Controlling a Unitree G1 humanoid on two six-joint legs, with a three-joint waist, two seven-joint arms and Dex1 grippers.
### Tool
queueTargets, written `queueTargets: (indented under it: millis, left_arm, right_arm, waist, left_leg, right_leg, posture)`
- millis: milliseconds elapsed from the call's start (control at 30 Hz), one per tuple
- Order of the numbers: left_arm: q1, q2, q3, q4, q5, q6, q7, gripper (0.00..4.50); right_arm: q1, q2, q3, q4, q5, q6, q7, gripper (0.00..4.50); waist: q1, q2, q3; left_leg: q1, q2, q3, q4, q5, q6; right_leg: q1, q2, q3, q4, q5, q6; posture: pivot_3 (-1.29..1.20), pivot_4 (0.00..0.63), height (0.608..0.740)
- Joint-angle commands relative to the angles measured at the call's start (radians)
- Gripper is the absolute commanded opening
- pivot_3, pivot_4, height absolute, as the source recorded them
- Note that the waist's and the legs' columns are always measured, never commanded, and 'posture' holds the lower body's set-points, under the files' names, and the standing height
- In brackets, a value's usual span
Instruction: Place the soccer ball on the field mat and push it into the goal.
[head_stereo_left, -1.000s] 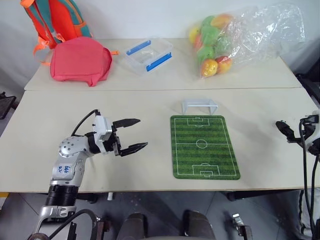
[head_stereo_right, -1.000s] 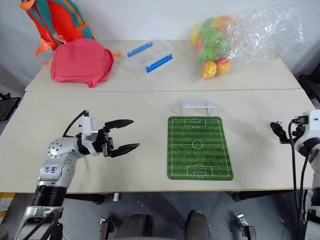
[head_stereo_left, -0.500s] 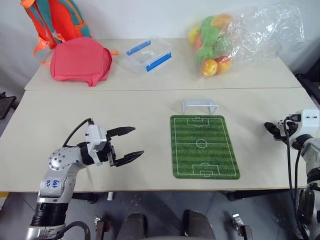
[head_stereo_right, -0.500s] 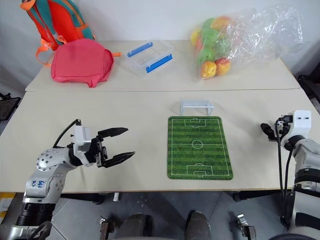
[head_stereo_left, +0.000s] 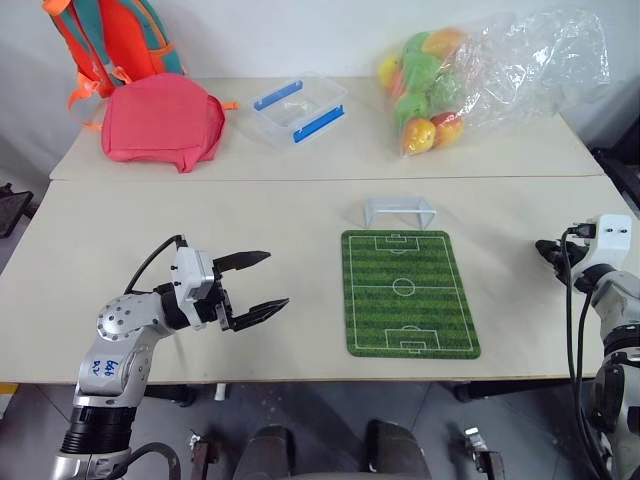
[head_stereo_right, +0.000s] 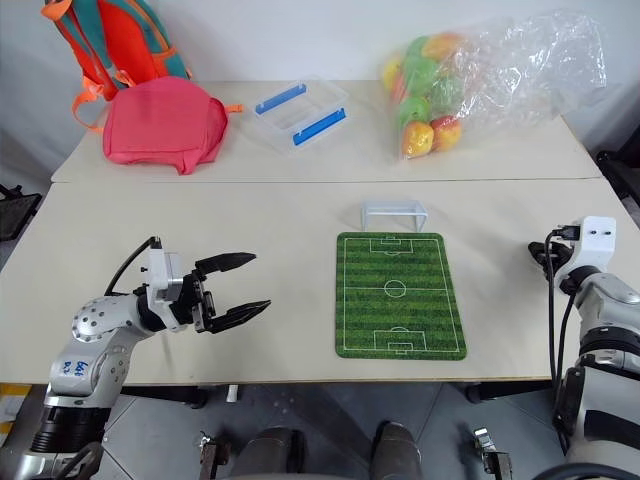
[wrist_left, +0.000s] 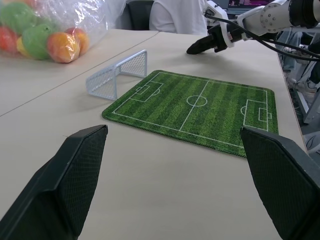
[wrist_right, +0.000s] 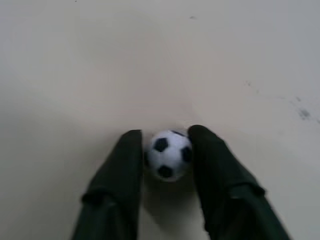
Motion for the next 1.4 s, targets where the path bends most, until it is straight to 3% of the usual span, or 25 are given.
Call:
queueTargets:
  millis: [33,200,300,400,567,800,1067,1400]
  left_arm:
    - [-0.007,0.007,0.019,0.011,-0.025,-0.027,-0.022,4.50]
    - [-0.026,-0.001,0.005,0.087,-0.023,-0.068,-0.083,4.50]
    - [-0.034,-0.008,-0.017,0.173,-0.014,-0.135,-0.171,4.50]
    - [-0.067,-0.029,-0.037,0.257,-0.005,-0.188,-0.225,4.50]
    - [-0.103,-0.065,-0.053,0.352,-0.002,-0.264,-0.291,4.50]
    - [-0.097,-0.073,-0.082,0.383,0.017,-0.313,-0.337,4.50]
    - [-0.038,-0.073,-0.099,0.308,0.008,-0.297,-0.309,4.50]
    - [0.017,-0.058,-0.091,0.241,0.002,-0.273,-0.270,4.50]
  right_arm:
    - [-0.006,-0.019,-0.027,-0.101,0.033,0.006,0.027,0.87]
    - [0.119,0.014,-0.008,-0.512,0.105,0.145,0.101,0.87]
    - [0.293,0.033,0.058,-0.997,0.203,0.356,0.124,0.87]
    - [0.412,0.033,0.119,-1.323,0.297,0.504,0.149,0.87]
    - [0.555,-0.061,0.224,-1.593,0.325,0.566,0.279,0.87]
    - [0.632,-0.169,0.346,-1.611,0.234,0.440,0.460,0.87]
    - [0.560,-0.114,0.434,-1.454,0.151,0.296,0.545,0.87]
    - [0.582,-0.105,0.440,-1.436,0.142,0.261,0.601,0.87]
  waist:
    - [-0.002,0.000,0.000]
    - [0.000,0.002,0.001]
    - [0.003,0.003,0.001]
    - [0.006,0.003,0.001]
    - [0.021,0.002,0.001]
    - [0.027,0.000,0.002]
    - [0.024,-0.001,0.003]
    - [0.026,-0.001,0.003]
  left_leg:
    - [0.000,0.000,0.000,0.000,0.000,0.000]
    - [-0.005,0.000,0.000,0.001,0.000,0.000]
    - [-0.008,0.001,-0.001,0.003,0.000,0.000]
    - [-0.009,0.000,-0.001,0.004,0.000,0.000]
    - [-0.010,0.000,-0.001,0.008,-0.001,0.001]
    - [-0.010,0.000,0.000,0.010,-0.003,0.002]
    - [-0.009,0.000,0.000,0.010,-0.003,0.002]
    - [-0.009,0.000,0.000,0.010,-0.003,0.002]
  right_leg:
    - [-0.001,0.000,0.000,0.000,0.000,0.000]
    - [-0.006,0.000,0.000,0.002,0.000,0.000]
    - [-0.009,0.001,0.000,0.005,0.000,0.000]
    - [-0.010,0.000,0.000,0.006,0.000,0.000]
    - [-0.009,0.000,0.000,0.005,0.001,0.000]
    - [-0.008,0.000,0.001,0.005,0.001,0.000]
    - [-0.008,0.000,0.001,0.006,0.001,0.000]
    - [-0.008,0.000,0.001,0.005,0.001,0.000]
  posture:
    - [0.00,0.150,0.740]
    - [0.00,0.150,0.740]
    - [0.00,0.150,0.740]
    - [0.00,0.150,0.740]
    - [0.00,0.150,0.740]
    - [0.00,0.150,0.740]
    - [0.00,0.150,0.740]
    - [0.00,0.150,0.740]
